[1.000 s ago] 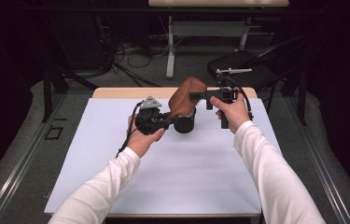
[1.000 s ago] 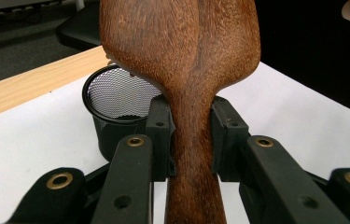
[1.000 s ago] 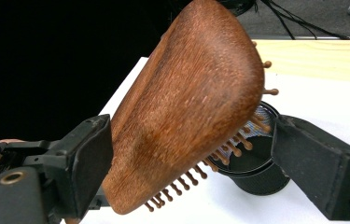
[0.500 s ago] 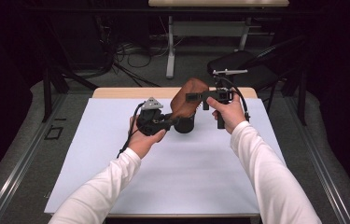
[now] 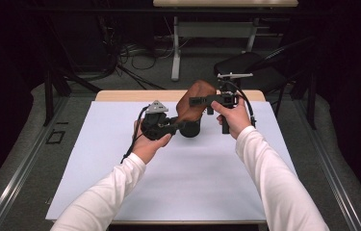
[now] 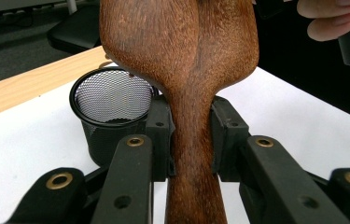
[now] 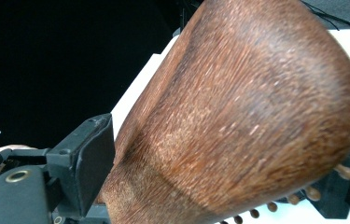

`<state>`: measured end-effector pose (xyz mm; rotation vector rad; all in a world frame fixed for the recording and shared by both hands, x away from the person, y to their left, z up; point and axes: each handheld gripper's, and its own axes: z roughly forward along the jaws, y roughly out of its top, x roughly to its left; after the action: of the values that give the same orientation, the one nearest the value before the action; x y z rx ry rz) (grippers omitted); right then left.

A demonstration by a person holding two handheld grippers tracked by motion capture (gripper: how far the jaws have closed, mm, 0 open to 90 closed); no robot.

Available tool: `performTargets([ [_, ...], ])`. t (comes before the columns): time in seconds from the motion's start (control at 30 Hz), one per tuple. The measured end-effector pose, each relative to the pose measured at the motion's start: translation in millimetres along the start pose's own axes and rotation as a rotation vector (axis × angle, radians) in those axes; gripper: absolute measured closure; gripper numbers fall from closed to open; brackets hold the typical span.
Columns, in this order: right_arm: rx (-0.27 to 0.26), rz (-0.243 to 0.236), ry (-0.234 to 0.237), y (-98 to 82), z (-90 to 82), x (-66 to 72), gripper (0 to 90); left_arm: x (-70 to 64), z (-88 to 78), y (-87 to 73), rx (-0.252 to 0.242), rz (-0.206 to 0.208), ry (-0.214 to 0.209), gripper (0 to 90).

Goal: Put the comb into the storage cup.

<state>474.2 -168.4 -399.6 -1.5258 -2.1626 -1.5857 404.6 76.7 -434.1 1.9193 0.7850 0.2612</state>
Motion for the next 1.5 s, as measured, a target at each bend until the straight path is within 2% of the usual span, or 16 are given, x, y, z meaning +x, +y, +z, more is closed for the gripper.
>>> performTargets([
  [0.2,0.007,0.013,0.021,-2.9,4.6,-0.2,14.1,-1.7,1.9,-0.5,0.003,0.007,-0.003,72.1],
  [0.83,0.009,0.023,0.025,-5.4,9.2,-0.1,14.1,-1.3,2.1,-1.4,0.001,0.002,-0.010,72.1],
  [0.97,0.009,0.039,0.024,-5.4,9.0,-1.4,14.0,-1.6,4.2,-2.8,0.013,0.005,-0.009,72.2],
  [1.5,0.001,0.031,0.041,-6.1,6.1,-4.2,17.2,0.7,9.0,-7.1,0.043,0.012,-0.005,72.6],
])
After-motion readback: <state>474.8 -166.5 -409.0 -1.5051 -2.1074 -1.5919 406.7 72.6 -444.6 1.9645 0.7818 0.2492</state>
